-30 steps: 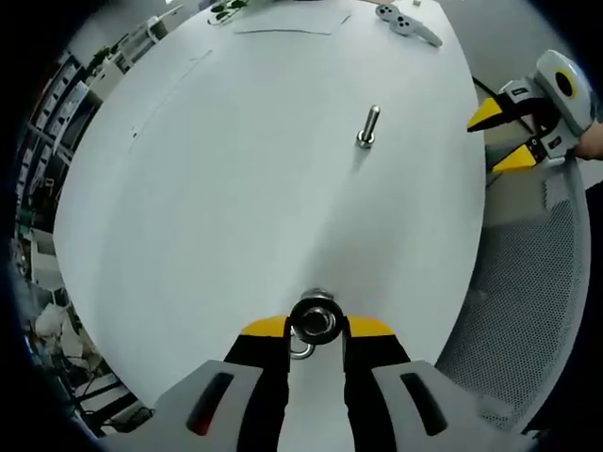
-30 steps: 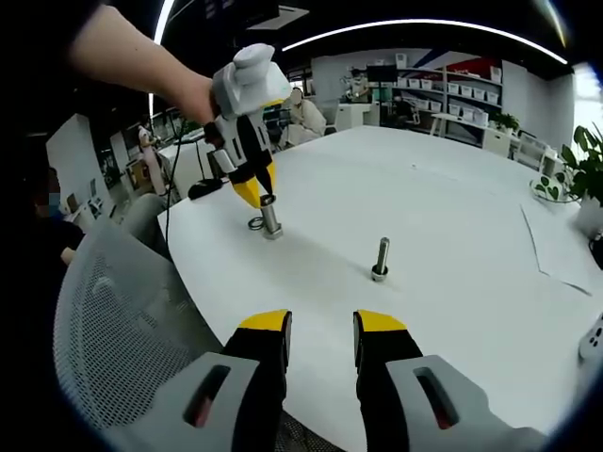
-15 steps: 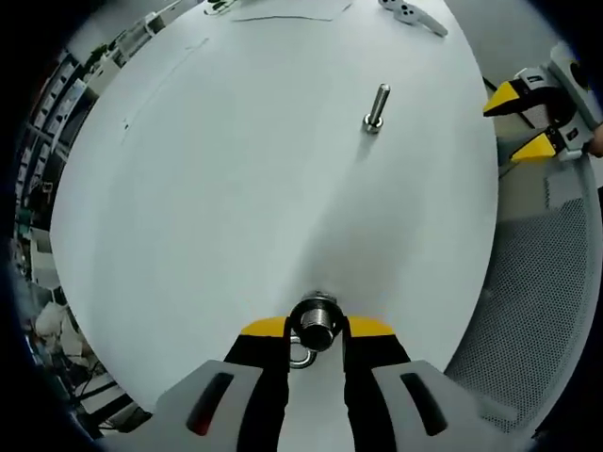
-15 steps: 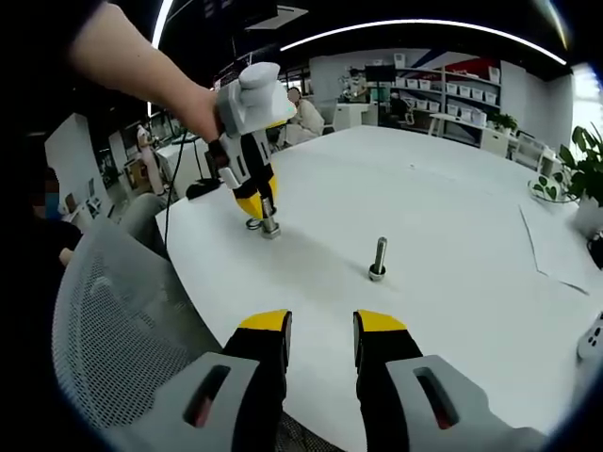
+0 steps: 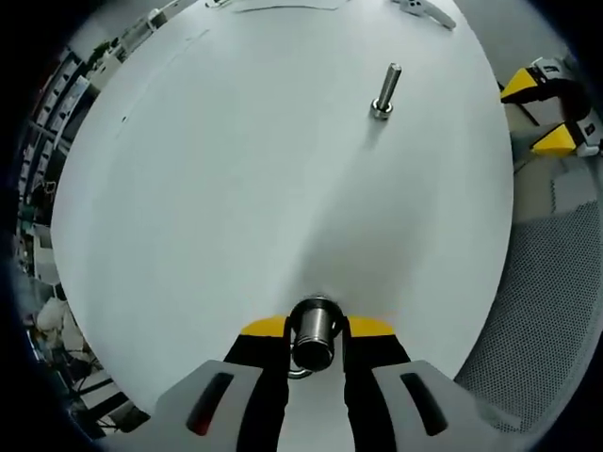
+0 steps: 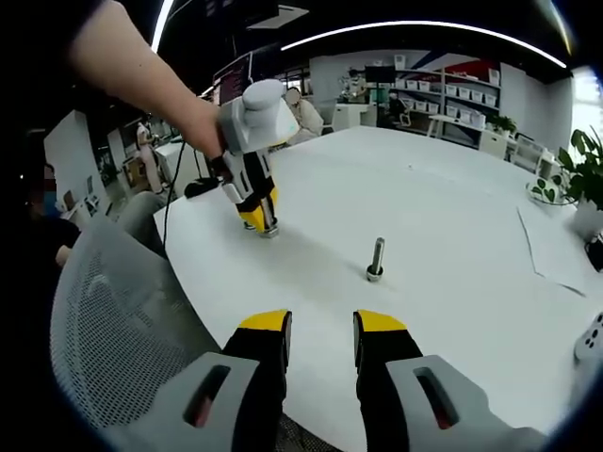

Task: Place the washer onto the threaded stud by aligning its center hole with the stud, sliding it down to the base, and recovering from edge contact or off-axis alignment until the washer reaches the visible bottom stop.

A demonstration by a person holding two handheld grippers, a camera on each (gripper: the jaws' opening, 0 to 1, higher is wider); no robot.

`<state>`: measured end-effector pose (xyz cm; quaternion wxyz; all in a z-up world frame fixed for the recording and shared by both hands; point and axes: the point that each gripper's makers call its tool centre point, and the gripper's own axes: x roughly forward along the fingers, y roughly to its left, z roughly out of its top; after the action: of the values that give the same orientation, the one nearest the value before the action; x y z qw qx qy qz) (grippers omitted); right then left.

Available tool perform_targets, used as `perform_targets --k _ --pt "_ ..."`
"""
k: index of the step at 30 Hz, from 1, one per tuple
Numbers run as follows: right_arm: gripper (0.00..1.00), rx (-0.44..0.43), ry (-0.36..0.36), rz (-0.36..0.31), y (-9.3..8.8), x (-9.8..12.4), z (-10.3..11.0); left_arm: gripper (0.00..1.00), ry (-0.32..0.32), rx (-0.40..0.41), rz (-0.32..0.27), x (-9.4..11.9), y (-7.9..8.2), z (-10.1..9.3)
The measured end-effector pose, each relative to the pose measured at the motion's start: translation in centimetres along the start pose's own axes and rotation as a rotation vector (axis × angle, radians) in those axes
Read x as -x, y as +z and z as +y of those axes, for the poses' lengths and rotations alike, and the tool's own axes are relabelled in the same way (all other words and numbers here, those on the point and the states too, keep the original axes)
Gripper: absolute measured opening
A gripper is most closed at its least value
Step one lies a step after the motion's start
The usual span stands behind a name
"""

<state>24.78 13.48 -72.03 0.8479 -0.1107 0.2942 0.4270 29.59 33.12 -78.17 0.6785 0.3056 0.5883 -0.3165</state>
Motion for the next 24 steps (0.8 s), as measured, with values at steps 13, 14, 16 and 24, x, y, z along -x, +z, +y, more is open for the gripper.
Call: perform_targets --k 13,14,16,24 --pt "0.29 -0.002 -0.003 -0.004 0.10 0.00 -0.02 0.21 -0.013 0.105 -0.049 -0.27 -0.19 -0.55" --pt "0.29 -0.001 -0.002 -0.004 0.10 -0.02 0.00 0.21 -0.009 0.098 -0.047 -0.35 -0.30 -0.13" --pt "0.29 0.001 -0.002 -0.003 0.12 -0.04 0.02 0.21 -0.017 0.111 -0.047 -0.46 -0.55 0.10" --pt "0.29 0.000 -0.003 -0.004 0.15 -0.01 0.00 0.22 -0.010 0.117 -0.060 0.06 -0.68 0.00"
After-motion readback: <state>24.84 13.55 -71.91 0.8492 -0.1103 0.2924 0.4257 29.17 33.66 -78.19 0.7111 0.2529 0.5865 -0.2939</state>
